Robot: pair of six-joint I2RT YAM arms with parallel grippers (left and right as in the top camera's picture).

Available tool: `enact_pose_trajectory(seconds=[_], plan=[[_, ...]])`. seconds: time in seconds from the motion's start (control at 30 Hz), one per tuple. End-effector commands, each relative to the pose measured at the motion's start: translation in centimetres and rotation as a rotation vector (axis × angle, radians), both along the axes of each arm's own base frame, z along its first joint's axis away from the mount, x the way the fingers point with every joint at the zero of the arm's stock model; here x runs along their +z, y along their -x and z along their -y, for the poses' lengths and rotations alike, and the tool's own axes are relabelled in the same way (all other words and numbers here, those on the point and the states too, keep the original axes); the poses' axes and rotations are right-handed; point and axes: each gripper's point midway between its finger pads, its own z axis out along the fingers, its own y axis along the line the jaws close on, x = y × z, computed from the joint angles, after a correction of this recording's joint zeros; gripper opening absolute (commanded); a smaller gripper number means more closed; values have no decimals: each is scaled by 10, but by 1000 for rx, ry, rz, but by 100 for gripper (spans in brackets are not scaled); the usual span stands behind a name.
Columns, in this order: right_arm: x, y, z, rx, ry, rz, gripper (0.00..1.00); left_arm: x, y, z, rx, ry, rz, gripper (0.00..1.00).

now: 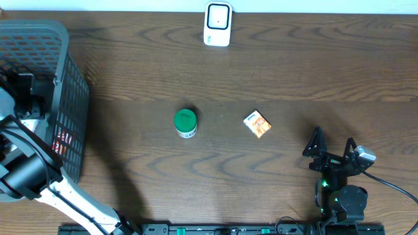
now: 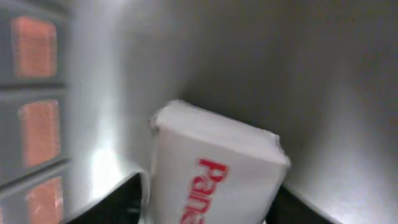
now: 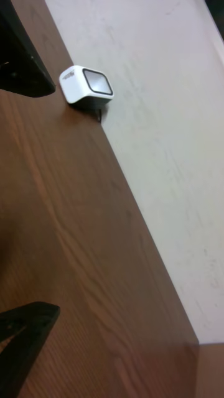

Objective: Scan the item barcode
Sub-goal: 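Reach the left gripper into the basket and grasp the Panadol box, then carry the Panadol box out and set it beside the snack pack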

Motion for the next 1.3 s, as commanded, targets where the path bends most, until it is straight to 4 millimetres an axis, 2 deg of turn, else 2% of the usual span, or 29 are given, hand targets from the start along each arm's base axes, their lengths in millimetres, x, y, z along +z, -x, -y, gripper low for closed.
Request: enact_pose_trajectory(seconds=[0.0, 0.2, 0.33, 0.4, 0.47, 0.6, 0.73, 0.77, 0.8, 0.87, 0.9, 0.97, 1.03, 1.13, 1.27], plan=[[0, 0, 0, 3, 13, -1, 99, -43, 12, 17, 35, 113, -63, 42], [0, 0, 0, 3, 13, -1, 99, -38, 10, 17, 130, 128, -39, 41], [0, 0, 0, 3, 13, -1, 99, -14, 3, 16, 171, 107, 12, 41], [0, 0, 0, 3, 13, -1, 99, 8, -1, 14, 196, 87, 57, 41], [0, 0, 0, 3, 13, -1, 99, 39, -6, 14, 244, 77, 129, 42], [0, 0, 0, 3, 13, -1, 99, 114, -18, 29, 302, 129, 337, 42], [0, 0, 0, 3, 13, -1, 99, 194, -16, 49, 333, 161, 530, 42], [0, 0, 0, 3, 13, -1, 99, 222, -12, 60, 325, 175, 592, 42], [0, 0, 0, 3, 13, -1, 99, 238, -9, 68, 319, 187, 629, 42], [0, 0, 0, 3, 13, -1, 99, 283, -1, 96, 271, 244, 738, 42], [0, 0, 0, 3, 13, -1, 99, 319, 5, 127, 186, 307, 829, 43], [0, 0, 0, 3, 13, -1, 99, 355, 14, 168, 56, 370, 910, 44], [0, 0, 0, 3, 13, -1, 99, 382, 22, 210, -55, 438, 961, 44], [0, 0, 0, 3, 13, -1, 99, 403, 31, 274, -188, 524, 971, 44], [0, 0, 0, 3, 13, -1, 99, 397, 36, 358, -384, 649, 876, 44]])
